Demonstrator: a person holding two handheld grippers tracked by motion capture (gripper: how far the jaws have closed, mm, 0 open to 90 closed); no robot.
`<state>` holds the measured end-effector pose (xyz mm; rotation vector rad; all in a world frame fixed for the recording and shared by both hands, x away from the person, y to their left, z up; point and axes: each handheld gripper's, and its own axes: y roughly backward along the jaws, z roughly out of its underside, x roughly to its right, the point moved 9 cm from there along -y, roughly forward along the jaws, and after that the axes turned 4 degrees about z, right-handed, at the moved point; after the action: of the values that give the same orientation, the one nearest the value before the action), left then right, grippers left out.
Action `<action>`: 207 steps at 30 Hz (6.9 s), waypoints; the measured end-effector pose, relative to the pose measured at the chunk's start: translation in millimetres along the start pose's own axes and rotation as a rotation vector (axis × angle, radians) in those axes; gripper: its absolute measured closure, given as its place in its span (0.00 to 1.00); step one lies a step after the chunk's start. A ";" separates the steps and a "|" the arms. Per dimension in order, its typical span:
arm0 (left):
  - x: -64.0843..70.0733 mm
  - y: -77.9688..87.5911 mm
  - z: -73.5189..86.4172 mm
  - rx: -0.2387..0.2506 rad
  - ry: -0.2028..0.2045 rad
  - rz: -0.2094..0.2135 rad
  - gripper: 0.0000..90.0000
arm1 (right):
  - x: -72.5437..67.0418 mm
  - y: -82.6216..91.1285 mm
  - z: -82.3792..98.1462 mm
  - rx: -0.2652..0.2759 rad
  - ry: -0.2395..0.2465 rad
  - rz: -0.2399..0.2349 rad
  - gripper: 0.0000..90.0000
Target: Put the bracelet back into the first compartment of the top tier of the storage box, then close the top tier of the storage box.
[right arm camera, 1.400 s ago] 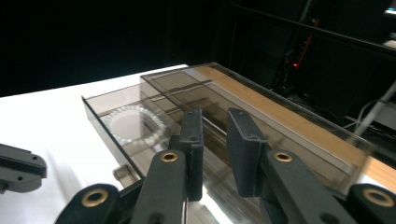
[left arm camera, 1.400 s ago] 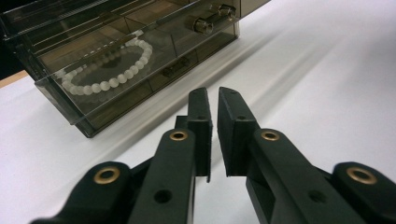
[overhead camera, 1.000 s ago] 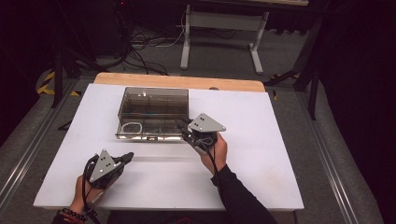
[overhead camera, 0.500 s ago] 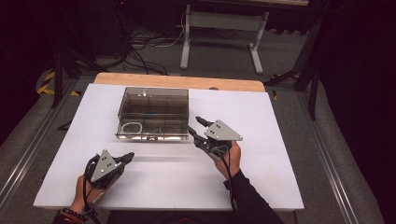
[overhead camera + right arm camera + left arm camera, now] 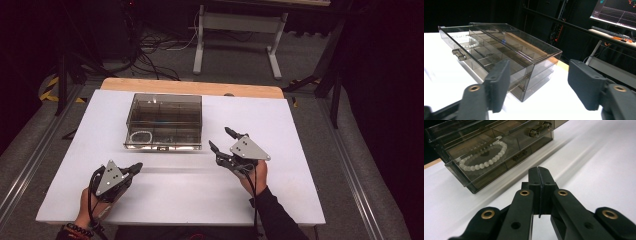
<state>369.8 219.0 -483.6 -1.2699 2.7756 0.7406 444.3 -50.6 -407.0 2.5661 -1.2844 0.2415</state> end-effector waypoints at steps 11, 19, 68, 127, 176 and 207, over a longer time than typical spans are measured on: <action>-0.5 0.8 -0.2 0.000 -0.004 -0.002 0.99 | 4.5 15.0 12.6 0.000 0.006 0.016 0.17; 0.4 0.4 -0.7 -0.001 -0.010 -0.004 0.99 | 3.2 24.9 25.3 -0.012 0.012 0.014 0.12; -11.7 -17.5 -23.1 0.028 -0.011 -0.046 0.99 | 16.7 86.2 93.9 -0.100 0.035 0.035 0.10; -26.9 -53.5 -32.4 0.016 -0.020 -0.064 0.99 | 21.9 83.0 95.2 -0.106 0.004 0.054 0.11; -39.3 -66.3 -39.5 0.018 -0.023 -0.099 0.99 | 22.4 83.8 99.0 -0.134 0.018 0.051 0.13; -53.5 -76.0 -45.6 0.026 -0.017 -0.123 0.99 | 18.2 82.0 101.7 -0.151 0.038 0.033 0.14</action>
<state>468.8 195.6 -464.5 -1.4078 2.6550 0.7023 392.4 -142.5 -486.2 2.4046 -1.2809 0.1913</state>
